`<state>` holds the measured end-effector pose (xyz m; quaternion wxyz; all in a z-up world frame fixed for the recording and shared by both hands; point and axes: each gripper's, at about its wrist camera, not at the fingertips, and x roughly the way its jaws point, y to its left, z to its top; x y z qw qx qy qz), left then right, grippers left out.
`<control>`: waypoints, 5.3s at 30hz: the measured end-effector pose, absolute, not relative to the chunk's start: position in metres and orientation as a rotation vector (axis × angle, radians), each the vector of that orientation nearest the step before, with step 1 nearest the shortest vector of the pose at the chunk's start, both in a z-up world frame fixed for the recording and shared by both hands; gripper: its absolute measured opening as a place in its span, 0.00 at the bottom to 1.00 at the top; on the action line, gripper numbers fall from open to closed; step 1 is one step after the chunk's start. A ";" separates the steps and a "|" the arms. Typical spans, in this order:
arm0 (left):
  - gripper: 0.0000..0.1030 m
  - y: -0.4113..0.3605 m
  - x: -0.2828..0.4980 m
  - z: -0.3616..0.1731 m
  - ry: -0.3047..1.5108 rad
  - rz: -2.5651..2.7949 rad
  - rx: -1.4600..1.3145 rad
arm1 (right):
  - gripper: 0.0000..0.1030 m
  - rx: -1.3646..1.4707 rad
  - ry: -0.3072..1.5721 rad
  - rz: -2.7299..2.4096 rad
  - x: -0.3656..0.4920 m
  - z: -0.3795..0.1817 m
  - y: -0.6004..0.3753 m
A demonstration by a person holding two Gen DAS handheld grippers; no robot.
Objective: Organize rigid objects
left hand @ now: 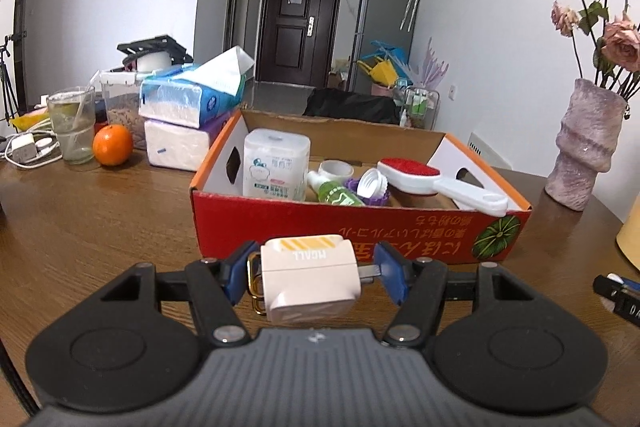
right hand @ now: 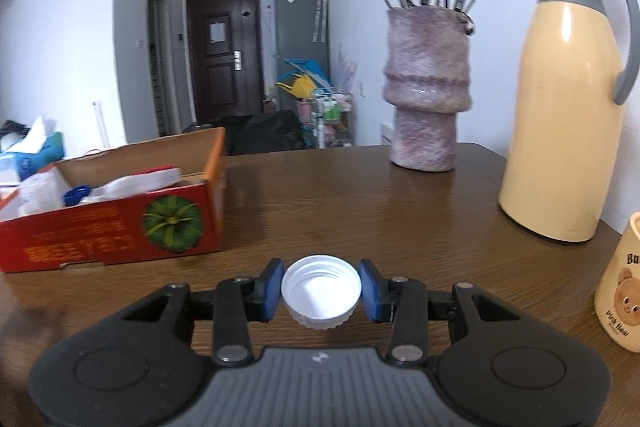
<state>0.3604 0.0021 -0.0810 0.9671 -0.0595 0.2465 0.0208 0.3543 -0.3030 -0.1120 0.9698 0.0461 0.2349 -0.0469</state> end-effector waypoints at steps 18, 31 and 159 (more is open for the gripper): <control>0.64 0.006 0.344 -0.057 0.417 0.028 -0.141 | 0.38 0.074 0.419 0.096 0.328 -0.095 -0.220; 0.64 0.015 0.355 -0.046 0.388 0.049 -0.154 | 0.38 0.075 0.369 0.153 0.344 -0.079 -0.188; 1.00 0.013 0.280 0.024 0.430 0.030 -0.038 | 1.00 0.033 0.298 0.140 0.277 0.016 -0.199</control>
